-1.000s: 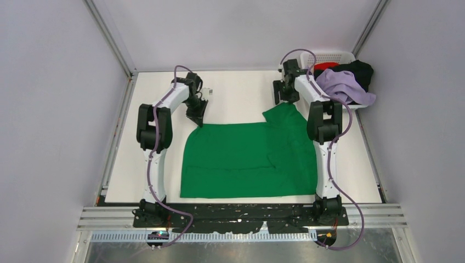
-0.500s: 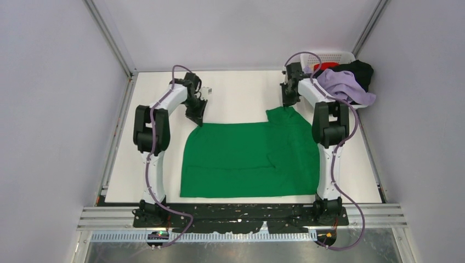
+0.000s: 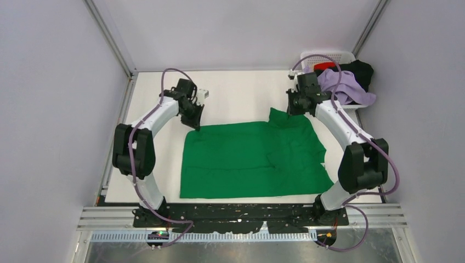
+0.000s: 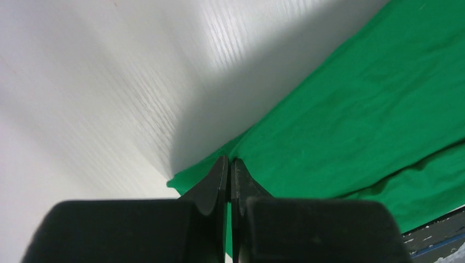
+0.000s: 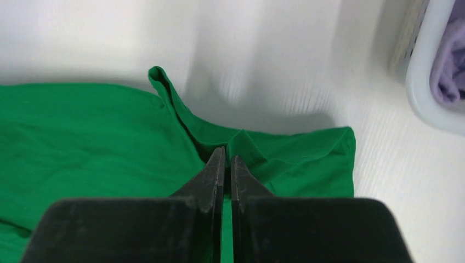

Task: Fold and stack the t-shirts
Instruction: Fold the other side of the tshirt into a rectangle, then rotate the tshirt 90 degrees

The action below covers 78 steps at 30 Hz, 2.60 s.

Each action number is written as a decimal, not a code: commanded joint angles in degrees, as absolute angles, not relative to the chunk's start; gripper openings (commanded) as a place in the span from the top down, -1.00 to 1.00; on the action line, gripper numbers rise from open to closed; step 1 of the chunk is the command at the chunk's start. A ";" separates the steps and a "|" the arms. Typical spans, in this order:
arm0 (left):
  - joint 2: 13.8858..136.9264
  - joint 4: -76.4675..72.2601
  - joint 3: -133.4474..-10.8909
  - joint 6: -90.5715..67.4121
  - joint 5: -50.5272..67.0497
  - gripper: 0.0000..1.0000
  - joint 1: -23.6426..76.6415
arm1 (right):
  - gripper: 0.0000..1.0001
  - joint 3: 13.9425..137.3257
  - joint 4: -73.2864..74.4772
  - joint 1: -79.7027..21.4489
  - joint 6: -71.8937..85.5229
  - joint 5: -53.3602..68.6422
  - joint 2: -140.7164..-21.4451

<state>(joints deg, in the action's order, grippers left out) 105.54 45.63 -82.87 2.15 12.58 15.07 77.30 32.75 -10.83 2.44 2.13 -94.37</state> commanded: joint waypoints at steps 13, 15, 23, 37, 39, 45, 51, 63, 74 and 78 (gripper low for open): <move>86.21 39.72 -65.06 -4.37 -2.29 1.00 24.22 | 0.90 61.66 44.40 -15.88 6.64 -9.99 -69.27; 84.13 39.06 -63.18 -5.81 -3.58 1.00 25.51 | 0.89 61.02 46.85 -16.45 7.10 -10.94 -66.70; 79.04 37.05 -55.12 -10.81 -6.21 1.00 30.16 | 0.90 58.84 54.49 -21.15 9.90 -14.14 -61.67; 77.66 37.09 -51.45 -15.41 -11.63 1.00 33.83 | 0.89 57.12 61.17 -25.47 17.88 -13.66 -62.33; 77.64 38.09 -50.96 -16.54 -13.50 0.88 35.05 | 0.85 55.36 60.55 -25.80 18.55 -12.39 -62.17; 75.78 43.45 -49.71 -22.93 -16.38 0.27 37.70 | 0.70 49.95 62.23 -28.84 22.53 -9.44 -62.63; 68.24 54.67 -50.42 -31.30 -20.37 -0.69 41.44 | -0.50 48.97 71.96 -33.75 25.83 -6.32 -57.03; 73.78 35.30 -56.63 -25.87 -2.73 -0.99 41.48 | -0.91 46.19 51.46 -30.18 36.48 -12.42 -51.97; 84.51 29.62 -47.11 -29.58 3.78 -0.99 40.19 | -0.91 32.83 22.67 -17.26 40.32 1.20 -68.53; 81.85 26.02 -40.20 -33.08 9.55 -0.99 39.89 | -0.91 37.04 14.82 -17.17 40.24 0.61 -80.39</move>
<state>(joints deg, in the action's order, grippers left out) 84.64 30.98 -46.02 -28.93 2.44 40.45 34.20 31.62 -17.39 38.74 -1.26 -70.61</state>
